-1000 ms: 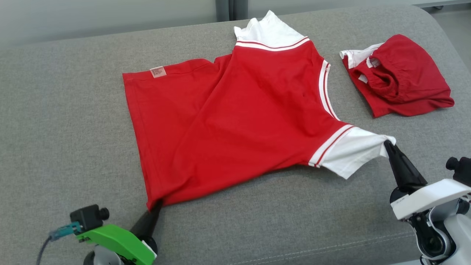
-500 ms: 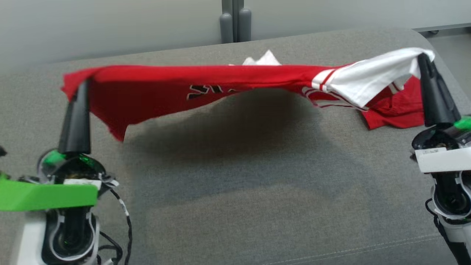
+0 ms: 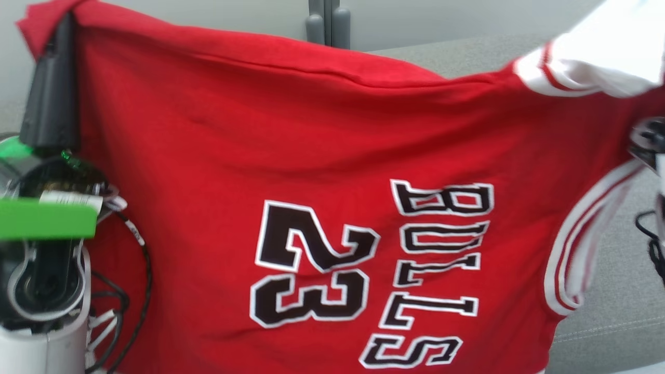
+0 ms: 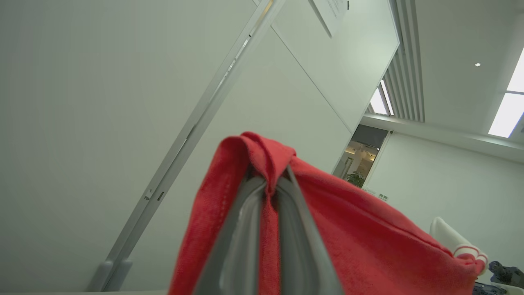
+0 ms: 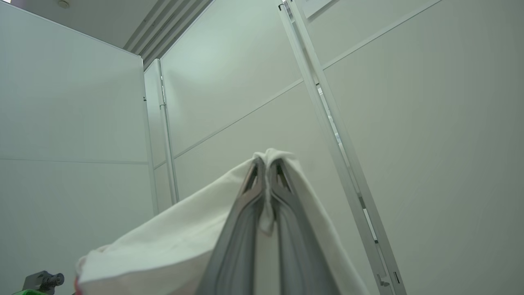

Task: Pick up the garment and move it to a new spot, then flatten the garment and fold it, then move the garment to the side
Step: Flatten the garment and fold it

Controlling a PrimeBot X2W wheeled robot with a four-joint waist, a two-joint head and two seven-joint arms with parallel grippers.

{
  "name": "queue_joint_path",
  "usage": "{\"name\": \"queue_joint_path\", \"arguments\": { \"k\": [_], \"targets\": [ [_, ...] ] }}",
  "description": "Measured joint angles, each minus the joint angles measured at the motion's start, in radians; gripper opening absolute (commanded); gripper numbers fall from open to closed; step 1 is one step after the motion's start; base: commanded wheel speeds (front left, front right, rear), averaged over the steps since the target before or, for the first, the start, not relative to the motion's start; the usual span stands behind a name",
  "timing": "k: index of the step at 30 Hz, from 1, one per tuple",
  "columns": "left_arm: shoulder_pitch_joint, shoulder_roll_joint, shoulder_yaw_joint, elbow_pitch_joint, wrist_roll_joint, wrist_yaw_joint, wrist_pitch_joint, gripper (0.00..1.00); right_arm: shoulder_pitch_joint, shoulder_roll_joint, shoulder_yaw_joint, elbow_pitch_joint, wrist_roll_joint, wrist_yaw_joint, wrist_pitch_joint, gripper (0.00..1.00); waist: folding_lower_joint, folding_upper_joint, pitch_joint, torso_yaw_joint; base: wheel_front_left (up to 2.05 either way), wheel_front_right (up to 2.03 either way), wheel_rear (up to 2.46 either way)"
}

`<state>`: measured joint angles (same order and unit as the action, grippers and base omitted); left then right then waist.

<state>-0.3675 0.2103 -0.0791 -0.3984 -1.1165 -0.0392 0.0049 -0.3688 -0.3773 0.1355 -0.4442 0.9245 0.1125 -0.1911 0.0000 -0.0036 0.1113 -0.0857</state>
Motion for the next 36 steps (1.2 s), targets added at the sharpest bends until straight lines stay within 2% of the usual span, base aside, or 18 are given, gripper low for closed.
{"name": "queue_joint_path", "arguments": {
  "k": [3,5,8,11,13,19,21,23,26,30,36],
  "targets": [
    [-0.058,0.032,-0.011,0.125,0.025,0.055,0.053,0.0,-0.117,0.026,0.072,0.109,0.009,-0.036,0.074,0.0,0.0,0.0,0.029,0.001,0.0,0.0,0.0],
    [-0.123,0.065,0.022,0.193,0.064,0.088,0.056,0.0,-0.243,0.051,0.107,0.194,-0.026,-0.066,0.105,0.0,0.0,-0.0001,0.049,0.001,0.0,0.0,0.0],
    [-0.293,0.087,0.072,0.223,0.093,0.105,0.046,0.0,-0.464,0.13,0.043,0.224,-0.035,-0.128,0.077,0.0,0.0,0.0,0.077,-0.003,0.0,0.0,0.0],
    [-0.458,0.083,0.072,0.224,0.09,0.105,0.042,0.0,-0.613,0.136,-0.005,0.214,-0.035,-0.133,0.051,0.0,0.0,0.0,0.095,-0.006,0.0,0.0,0.0],
    [-0.481,0.085,0.071,0.242,0.089,0.105,0.047,0.0,-0.622,0.123,0.013,0.231,-0.035,-0.13,0.053,0.0,0.0,0.0,0.1,-0.008,0.0,0.0,0.0],
    [-0.357,0.084,0.005,0.337,0.078,0.105,0.11,0.0,-0.448,0.109,0.104,0.29,-0.018,-0.121,0.12,0.0,0.0,0.0,0.113,-0.015,0.0,0.0,0.0],
    [-0.257,0.076,-0.026,0.394,0.072,0.11,0.133,0.0,-0.311,0.107,0.13,0.324,0.004,-0.122,0.142,0.0,0.0,0.0,0.123,-0.016,0.0,0.0,0.0],
    [-0.151,0.064,-0.063,0.447,0.072,0.111,0.153,0.0,-0.168,0.122,0.144,0.356,0.039,-0.123,0.155,0.0,0.0,0.0,0.134,-0.017,0.0,0.0,0.0],
    [-0.011,0.076,-0.153,0.528,0.088,0.101,0.207,0.0,0.02,0.157,0.155,0.398,0.1,-0.133,0.157,0.0,0.0,0.0,0.152,-0.018,0.0,0.0,0.0],
    [0.128,0.085,-0.193,0.629,0.1,0.08,0.216,0.0,0.18,0.197,0.181,0.458,0.133,-0.129,0.14,0.0,0.0,0.0,0.166,-0.026,0.0,0.0,0.0],
    [0.151,0.021,-0.117,0.689,0.082,0.058,0.097,0.0,0.219,0.197,0.198,0.45,0.15,-0.047,0.109,0.0,0.0,0.0,0.158,-0.043,0.0,0.0,0.0]
  ]
}}
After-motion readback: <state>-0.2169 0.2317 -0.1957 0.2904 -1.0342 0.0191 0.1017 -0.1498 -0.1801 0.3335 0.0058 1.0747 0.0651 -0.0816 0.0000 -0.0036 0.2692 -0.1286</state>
